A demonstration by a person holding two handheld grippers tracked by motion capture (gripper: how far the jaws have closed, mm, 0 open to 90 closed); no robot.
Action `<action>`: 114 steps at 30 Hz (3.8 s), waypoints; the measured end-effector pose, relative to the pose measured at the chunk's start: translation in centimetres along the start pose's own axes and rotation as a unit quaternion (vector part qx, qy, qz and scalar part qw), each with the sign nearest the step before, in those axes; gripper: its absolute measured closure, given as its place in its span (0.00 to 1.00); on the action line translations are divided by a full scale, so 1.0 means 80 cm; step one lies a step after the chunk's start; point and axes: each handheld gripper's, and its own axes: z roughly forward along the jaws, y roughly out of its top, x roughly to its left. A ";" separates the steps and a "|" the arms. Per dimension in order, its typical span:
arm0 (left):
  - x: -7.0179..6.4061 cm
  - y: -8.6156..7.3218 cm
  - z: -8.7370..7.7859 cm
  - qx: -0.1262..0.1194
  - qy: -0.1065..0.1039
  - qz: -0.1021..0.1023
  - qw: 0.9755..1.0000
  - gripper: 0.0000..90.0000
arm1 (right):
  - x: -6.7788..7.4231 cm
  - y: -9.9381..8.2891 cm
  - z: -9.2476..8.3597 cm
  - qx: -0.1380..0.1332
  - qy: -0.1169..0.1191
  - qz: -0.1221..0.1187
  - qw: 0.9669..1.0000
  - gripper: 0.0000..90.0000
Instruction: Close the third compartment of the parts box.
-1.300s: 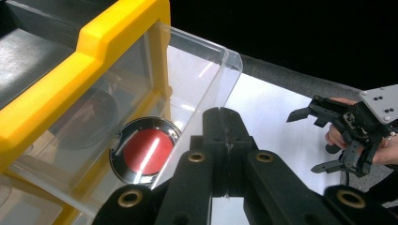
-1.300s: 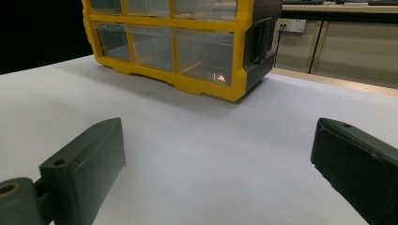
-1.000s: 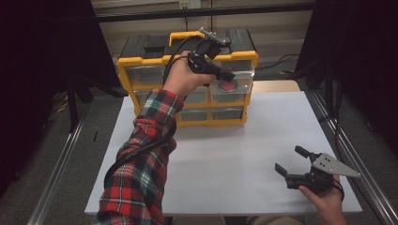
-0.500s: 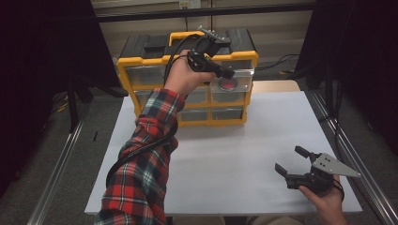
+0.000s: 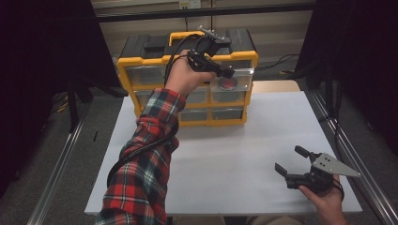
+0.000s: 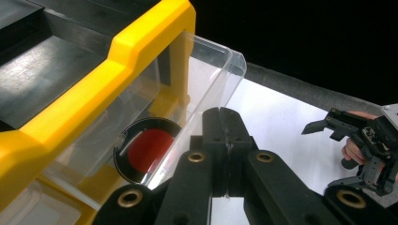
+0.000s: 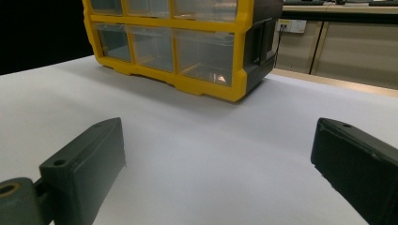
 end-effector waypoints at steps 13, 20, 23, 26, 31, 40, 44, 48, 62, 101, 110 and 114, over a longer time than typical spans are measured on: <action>0.001 0.001 0.001 0.001 0.005 0.001 1.000 1.00 | 0.000 0.000 0.000 -0.003 -0.001 0.001 1.000 0.03; 0.002 0.001 0.003 -0.002 0.007 -0.001 1.000 1.00 | 0.000 0.000 0.000 -0.001 -0.001 0.001 1.000 0.03; 0.002 0.001 0.004 -0.005 0.009 -0.005 1.000 1.00 | 0.000 0.000 0.000 -0.003 -0.001 0.003 1.000 0.03; 0.003 0.001 0.004 -0.005 0.010 -0.006 1.000 1.00 | -0.001 0.000 0.000 -0.002 -0.001 0.000 1.000 0.03; 0.003 0.002 0.005 -0.005 0.012 -0.003 1.000 1.00 | -0.001 0.000 0.000 -0.002 -0.001 0.000 1.000 0.03; 0.003 0.003 0.007 -0.004 0.016 -0.003 1.000 1.00 | -0.001 0.000 0.000 -0.002 -0.001 0.000 1.000 0.03; 0.003 0.003 0.008 -0.005 0.018 -0.004 1.000 1.00 | -0.001 0.000 0.000 -0.002 -0.001 0.000 1.000 0.03; 0.004 0.004 0.009 -0.005 0.019 -0.003 1.000 1.00 | -0.001 0.000 0.000 -0.003 -0.001 -0.001 1.000 0.03; 0.005 0.007 0.012 -0.007 0.025 -0.005 1.000 1.00 | -0.001 0.000 0.000 -0.003 -0.001 -0.001 1.000 0.03; 0.008 0.007 0.020 -0.015 0.037 -0.011 0.999 1.00 | -0.002 0.000 -0.001 -0.004 0.000 0.000 1.000 0.03; 0.009 0.007 0.022 -0.017 0.044 -0.013 0.999 1.00 | -0.002 0.000 -0.002 -0.002 -0.001 0.000 1.000 0.03; 0.009 0.008 0.022 -0.017 0.048 -0.012 0.999 1.00 | -0.002 0.000 -0.002 -0.002 0.000 0.000 1.000 0.03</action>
